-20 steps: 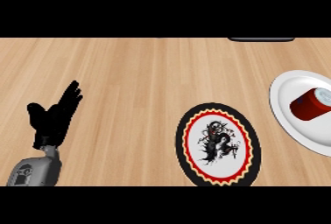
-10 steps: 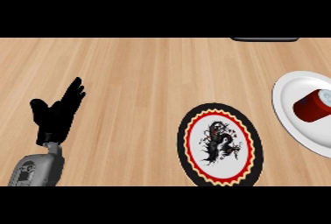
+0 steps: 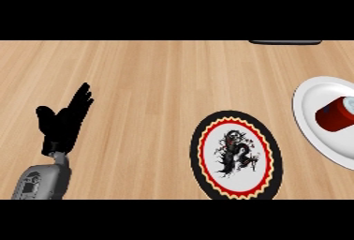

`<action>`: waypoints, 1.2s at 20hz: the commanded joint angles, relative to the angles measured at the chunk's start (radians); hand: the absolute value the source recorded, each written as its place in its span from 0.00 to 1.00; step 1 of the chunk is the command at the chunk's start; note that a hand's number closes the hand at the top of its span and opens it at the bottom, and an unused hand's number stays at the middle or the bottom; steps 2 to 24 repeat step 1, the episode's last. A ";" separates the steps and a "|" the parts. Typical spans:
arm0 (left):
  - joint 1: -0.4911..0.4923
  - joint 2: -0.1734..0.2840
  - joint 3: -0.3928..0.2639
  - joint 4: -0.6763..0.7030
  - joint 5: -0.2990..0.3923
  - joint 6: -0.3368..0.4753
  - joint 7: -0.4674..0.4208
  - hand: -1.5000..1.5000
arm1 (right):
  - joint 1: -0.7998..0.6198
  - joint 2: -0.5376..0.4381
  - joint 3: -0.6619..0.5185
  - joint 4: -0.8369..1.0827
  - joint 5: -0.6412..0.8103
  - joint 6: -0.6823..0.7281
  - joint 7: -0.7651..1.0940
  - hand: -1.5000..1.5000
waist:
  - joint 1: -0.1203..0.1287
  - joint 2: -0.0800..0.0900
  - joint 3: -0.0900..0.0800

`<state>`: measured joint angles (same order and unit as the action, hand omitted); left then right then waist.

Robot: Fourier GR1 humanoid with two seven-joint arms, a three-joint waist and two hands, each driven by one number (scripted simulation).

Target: Pick the can from the plate and place it in the plate

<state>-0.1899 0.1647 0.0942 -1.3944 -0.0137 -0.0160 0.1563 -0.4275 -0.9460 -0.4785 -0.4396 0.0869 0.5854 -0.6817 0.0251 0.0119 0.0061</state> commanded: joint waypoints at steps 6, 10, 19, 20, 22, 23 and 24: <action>0.011 0.023 0.015 -0.016 0.012 -0.018 -0.005 0.50 | 0.026 -0.020 0.021 0.044 0.013 0.153 -0.178 0.00 | 0.006 0.000 0.001; 0.011 0.023 0.015 -0.016 0.012 -0.018 -0.005 0.50 | 0.026 -0.020 0.021 0.044 0.013 0.153 -0.178 0.00 | 0.006 0.000 0.001; 0.011 0.023 0.015 -0.016 0.012 -0.018 -0.005 0.50 | 0.026 -0.020 0.021 0.044 0.013 0.153 -0.178 0.00 | 0.006 0.000 0.001; 0.011 0.023 0.015 -0.016 0.012 -0.018 -0.005 0.50 | 0.026 -0.020 0.021 0.044 0.013 0.153 -0.178 0.00 | 0.006 0.000 0.001; 0.011 0.023 0.015 -0.016 0.012 -0.018 -0.005 0.50 | 0.026 -0.020 0.021 0.044 0.013 0.153 -0.178 0.00 | 0.006 0.000 0.001; 0.011 0.023 0.015 -0.016 0.012 -0.018 -0.005 0.50 | 0.026 -0.020 0.021 0.044 0.013 0.153 -0.178 0.00 | 0.006 0.000 0.001; 0.011 0.023 0.015 -0.016 0.012 -0.018 -0.005 0.50 | 0.026 -0.020 0.021 0.044 0.013 0.153 -0.178 0.00 | 0.006 0.000 0.001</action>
